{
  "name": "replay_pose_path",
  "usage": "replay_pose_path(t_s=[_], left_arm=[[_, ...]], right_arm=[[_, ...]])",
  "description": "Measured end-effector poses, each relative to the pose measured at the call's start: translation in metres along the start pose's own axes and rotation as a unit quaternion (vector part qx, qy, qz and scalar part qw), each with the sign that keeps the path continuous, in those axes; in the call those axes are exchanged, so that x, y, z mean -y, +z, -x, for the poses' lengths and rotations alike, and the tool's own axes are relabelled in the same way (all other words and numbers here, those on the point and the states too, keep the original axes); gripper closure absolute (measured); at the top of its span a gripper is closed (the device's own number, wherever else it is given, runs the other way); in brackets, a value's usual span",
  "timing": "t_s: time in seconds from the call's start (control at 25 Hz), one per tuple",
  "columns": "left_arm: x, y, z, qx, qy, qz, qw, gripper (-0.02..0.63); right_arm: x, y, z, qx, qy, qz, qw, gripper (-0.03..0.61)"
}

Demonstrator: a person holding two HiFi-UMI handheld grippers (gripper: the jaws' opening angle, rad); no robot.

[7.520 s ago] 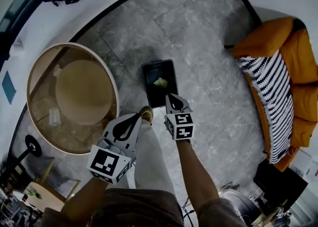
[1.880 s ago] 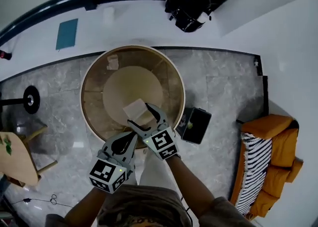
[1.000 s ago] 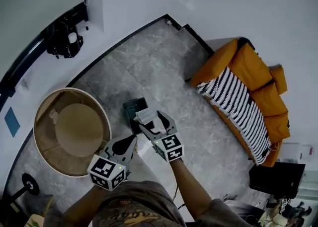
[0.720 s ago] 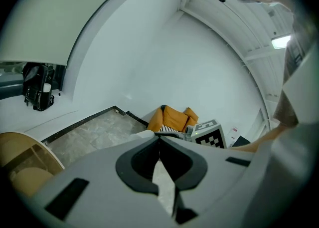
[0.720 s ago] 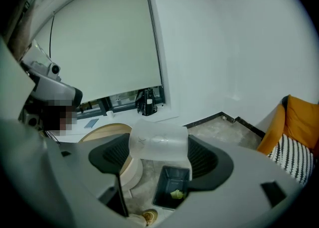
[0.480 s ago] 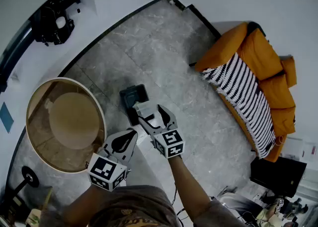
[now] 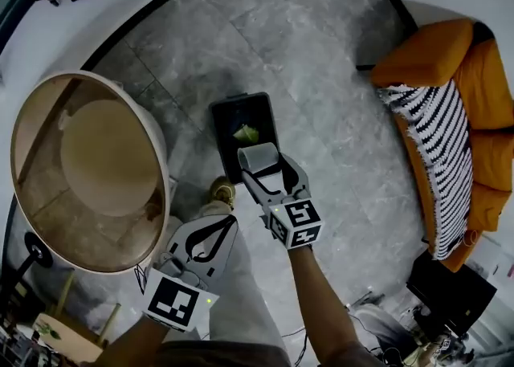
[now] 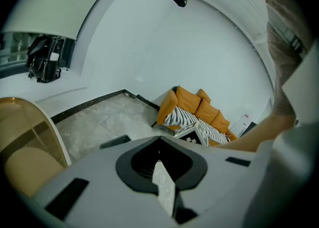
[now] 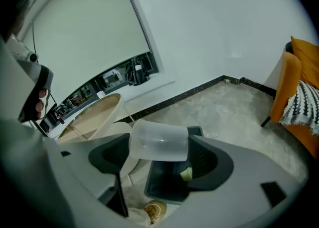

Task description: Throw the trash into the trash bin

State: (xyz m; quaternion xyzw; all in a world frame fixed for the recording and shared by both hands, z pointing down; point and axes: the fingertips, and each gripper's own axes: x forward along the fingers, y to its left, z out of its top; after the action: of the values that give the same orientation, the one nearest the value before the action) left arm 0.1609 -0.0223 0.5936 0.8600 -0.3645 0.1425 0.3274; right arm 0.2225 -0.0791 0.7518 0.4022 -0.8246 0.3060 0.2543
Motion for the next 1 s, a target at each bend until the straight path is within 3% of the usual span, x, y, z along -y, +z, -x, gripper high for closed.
replay_pose_path(t_s=[0.24,0.64,0.88,1.0], left_arm=[[-0.014,-0.026,-0.005,-0.016,0.009,0.033,0.9993,0.595],[-0.009,-0.023,-0.009,-0.018,-0.002,0.046,0.9988,0.595],[-0.014,-0.005,0.007,-0.018,0.008,0.064,0.9977,0.594],[-0.016,0.012,0.027,-0.014,0.02,0.05,0.9984,0.595]], right_arm=[[0.01,-0.024,-0.021,-0.016,-0.004,0.009,1.0,0.207],[0.015,-0.014,-0.027,-0.014,-0.014,0.022,1.0,0.184],[-0.009,0.013,-0.012,0.005,0.004,0.008,1.0,0.187],[-0.031,0.039,0.006,0.015,0.016,0.006,1.0,0.189]])
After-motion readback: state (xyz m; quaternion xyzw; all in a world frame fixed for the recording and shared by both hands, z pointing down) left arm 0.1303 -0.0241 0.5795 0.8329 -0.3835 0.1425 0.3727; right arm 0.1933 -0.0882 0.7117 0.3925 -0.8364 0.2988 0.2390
